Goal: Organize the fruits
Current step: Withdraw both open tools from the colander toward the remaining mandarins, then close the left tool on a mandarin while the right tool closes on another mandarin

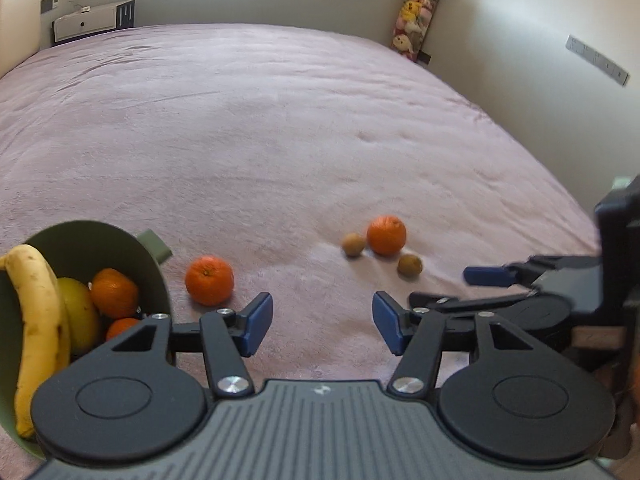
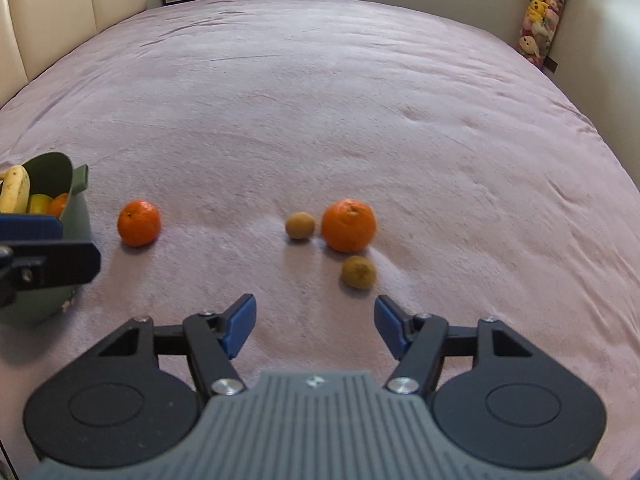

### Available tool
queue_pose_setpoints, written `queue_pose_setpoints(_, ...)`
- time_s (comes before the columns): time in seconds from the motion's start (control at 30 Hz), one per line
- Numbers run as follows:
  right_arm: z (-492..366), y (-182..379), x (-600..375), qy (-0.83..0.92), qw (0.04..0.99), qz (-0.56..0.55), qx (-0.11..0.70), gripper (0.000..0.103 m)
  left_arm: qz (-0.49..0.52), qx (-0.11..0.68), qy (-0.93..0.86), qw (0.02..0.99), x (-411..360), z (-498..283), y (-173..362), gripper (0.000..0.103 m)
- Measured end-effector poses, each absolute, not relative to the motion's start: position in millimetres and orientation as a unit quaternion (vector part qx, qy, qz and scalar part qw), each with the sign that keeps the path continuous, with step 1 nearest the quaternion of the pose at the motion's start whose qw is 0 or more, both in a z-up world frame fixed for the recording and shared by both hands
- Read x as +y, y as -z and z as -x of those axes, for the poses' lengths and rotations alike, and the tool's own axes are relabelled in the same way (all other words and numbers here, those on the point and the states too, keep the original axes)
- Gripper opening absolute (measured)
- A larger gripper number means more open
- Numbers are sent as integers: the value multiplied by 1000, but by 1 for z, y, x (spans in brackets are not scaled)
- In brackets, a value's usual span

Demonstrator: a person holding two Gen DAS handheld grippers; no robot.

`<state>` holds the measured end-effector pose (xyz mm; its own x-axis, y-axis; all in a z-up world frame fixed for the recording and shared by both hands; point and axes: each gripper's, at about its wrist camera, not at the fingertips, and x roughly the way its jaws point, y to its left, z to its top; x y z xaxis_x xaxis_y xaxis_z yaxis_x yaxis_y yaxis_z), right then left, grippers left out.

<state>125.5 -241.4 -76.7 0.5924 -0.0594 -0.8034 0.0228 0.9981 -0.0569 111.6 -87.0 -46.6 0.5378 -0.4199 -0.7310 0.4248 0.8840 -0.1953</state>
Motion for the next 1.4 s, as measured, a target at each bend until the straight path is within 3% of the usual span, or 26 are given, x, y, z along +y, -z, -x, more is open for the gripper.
queue_pose_setpoints(0.23,-129,80,-255,15,907,23,419,61,-90,367,165,911,-113,-110,78,68)
queue_pose_setpoints(0.53,-152,79,-254,11,922,29,385,61,-134,367,12,921,-130,-132,111,69)
queue_pose_setpoints(0.8,-172,97,-256,13,922,12,388,61,-116,364,-73,921,-138,-149,116,74)
queue_pose_setpoints(1.17,-184,106,-267,31,918,-13,394,61,18,376,-90,922,-128,-143,116,74)
queue_pose_setpoints(1.3,-187,111,-270,30,915,-24,402,61,11,391,-92,916,-123,-157,127,67)
queue_pose_setpoints(1.4,-189,114,-268,28,914,-22,405,61,-13,382,-92,920,-128,-156,132,67)
